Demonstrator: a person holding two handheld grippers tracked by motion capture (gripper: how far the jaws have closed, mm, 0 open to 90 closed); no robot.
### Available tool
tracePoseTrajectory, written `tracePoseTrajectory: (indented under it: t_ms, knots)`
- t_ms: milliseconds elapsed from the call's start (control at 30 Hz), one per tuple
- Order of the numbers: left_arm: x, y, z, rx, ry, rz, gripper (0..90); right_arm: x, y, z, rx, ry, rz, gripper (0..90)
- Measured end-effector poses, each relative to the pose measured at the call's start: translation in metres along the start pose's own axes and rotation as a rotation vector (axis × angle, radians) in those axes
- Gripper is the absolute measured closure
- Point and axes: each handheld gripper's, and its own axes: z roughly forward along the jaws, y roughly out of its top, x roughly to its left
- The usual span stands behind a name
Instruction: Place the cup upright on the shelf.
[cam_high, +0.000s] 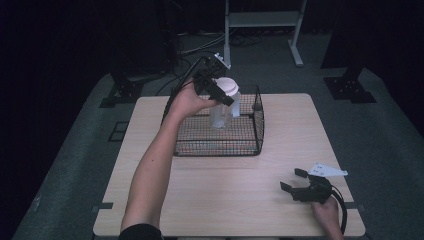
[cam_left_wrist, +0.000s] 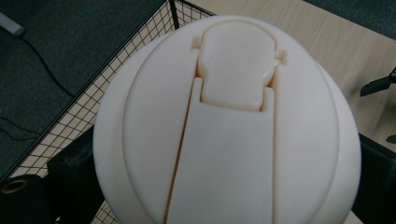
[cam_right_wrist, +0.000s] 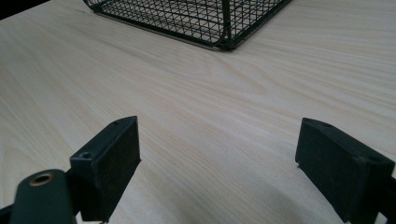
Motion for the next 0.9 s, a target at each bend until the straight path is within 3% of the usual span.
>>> tracePoseTrajectory:
  t_ms: [300, 733, 900]
  knots:
    - [0.013, -0.01, 0.019, 0.007, 0.003, -0.044, 5.1, -0.001, 0.0, 0.0, -0.005, 0.004, 0.002, 12.9]
    - [0.018, -0.025, 0.052, 0.015, -0.011, -0.081, 5.1, -0.002, 0.0, 0.0, -0.014, 0.01, 0.01, 12.9]
    - [0.019, -0.03, 0.06, 0.011, 0.004, -0.084, 5.1, -0.001, 0.0, 0.0, -0.011, 0.008, 0.012, 12.9]
